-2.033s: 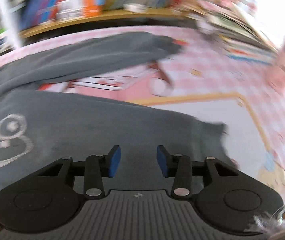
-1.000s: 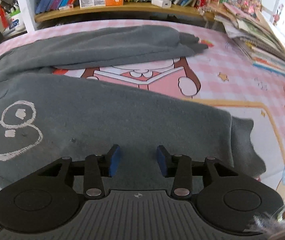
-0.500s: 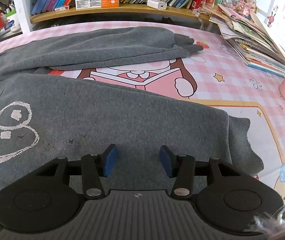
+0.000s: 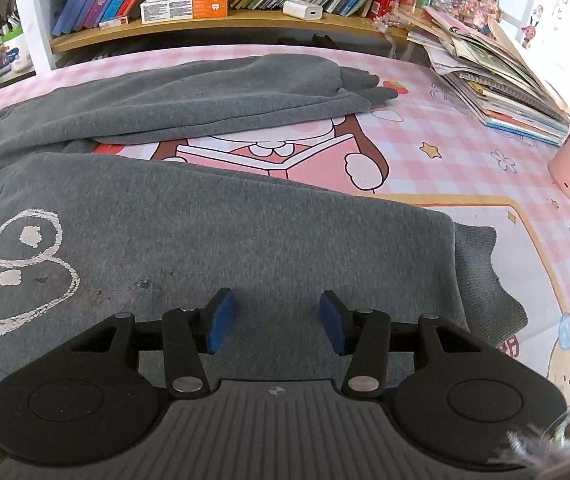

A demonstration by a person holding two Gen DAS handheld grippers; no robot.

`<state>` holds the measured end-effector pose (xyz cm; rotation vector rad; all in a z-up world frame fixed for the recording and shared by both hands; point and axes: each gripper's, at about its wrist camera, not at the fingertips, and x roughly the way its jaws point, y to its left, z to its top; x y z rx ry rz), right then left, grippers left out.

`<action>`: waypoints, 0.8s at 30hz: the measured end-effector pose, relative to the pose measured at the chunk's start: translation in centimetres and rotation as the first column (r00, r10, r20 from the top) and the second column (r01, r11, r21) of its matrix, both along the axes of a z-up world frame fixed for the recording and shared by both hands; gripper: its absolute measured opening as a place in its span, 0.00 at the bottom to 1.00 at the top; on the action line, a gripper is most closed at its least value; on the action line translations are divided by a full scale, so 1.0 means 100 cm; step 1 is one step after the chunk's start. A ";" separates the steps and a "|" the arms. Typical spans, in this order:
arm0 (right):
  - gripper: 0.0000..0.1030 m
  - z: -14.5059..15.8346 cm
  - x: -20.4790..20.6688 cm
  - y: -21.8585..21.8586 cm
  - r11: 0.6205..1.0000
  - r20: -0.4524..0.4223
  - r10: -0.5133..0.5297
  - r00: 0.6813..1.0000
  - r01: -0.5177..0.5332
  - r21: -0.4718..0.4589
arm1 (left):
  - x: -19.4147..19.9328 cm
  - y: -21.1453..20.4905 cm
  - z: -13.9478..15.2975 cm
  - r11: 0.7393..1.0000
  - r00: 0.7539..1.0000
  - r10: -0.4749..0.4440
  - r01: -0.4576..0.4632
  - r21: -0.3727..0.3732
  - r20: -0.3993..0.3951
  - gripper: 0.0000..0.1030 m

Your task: Fold clothes

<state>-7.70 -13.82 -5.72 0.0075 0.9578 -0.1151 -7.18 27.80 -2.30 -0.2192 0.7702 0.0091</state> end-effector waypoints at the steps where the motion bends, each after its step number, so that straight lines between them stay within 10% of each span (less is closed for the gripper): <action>1: 0.46 0.000 0.000 -0.002 1.000 0.000 0.001 1.000 -0.001 0.005 | 0.000 0.000 0.000 1.000 1.000 0.013 -0.013 0.002 0.003 0.30; 16: 0.26 -0.002 -0.016 -0.089 0.964 0.025 -0.265 0.964 0.264 0.022 | 0.001 -0.006 -0.008 0.999 0.998 -0.009 0.011 0.032 -0.065 0.33; 24: 0.34 0.001 -0.013 -0.071 0.973 0.023 -0.232 0.972 0.232 0.007 | 0.002 -0.007 -0.011 0.998 0.996 -0.047 0.050 0.045 -0.082 0.33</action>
